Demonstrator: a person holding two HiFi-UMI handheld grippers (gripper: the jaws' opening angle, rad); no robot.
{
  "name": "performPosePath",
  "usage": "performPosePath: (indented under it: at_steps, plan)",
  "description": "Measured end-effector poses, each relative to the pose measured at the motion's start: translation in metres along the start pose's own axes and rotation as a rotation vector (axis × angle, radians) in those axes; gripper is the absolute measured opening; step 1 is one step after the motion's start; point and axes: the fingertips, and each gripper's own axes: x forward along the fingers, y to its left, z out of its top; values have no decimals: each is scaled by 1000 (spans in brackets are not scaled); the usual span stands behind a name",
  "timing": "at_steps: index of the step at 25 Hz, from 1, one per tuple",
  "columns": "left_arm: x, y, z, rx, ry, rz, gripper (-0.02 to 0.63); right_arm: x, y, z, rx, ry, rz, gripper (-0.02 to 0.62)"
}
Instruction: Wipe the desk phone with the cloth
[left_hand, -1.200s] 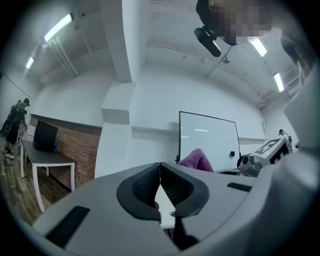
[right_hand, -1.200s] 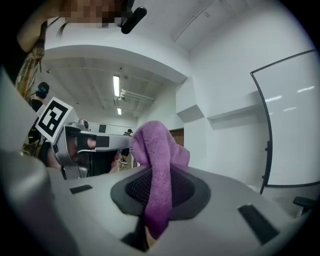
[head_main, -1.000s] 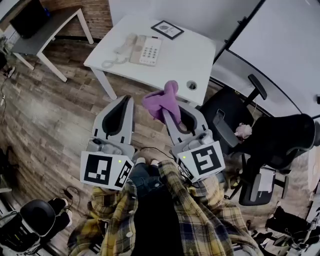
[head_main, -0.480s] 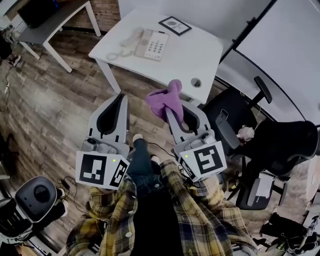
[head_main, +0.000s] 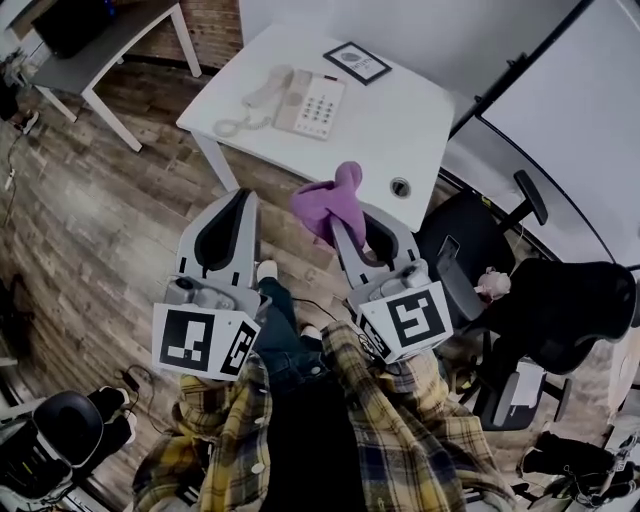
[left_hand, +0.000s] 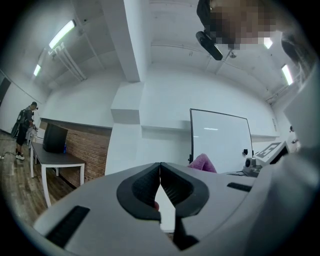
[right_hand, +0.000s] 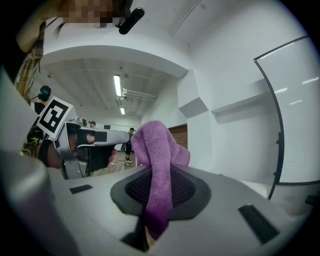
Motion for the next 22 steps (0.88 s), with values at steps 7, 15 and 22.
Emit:
performPosePath:
  at_steps: [7, 15, 22]
  plan:
    - [64, 62, 2, -11, 7, -41, 15, 85, -22, 9, -12, 20, -14, 67]
    - [130, 143, 13, -4, 19, -93, 15, 186, -42, 27, -4, 14, -65, 67]
    - [172, 191, 5, -7, 54, -143, 15, 240, -66, 23, 29, 29, -147, 67]
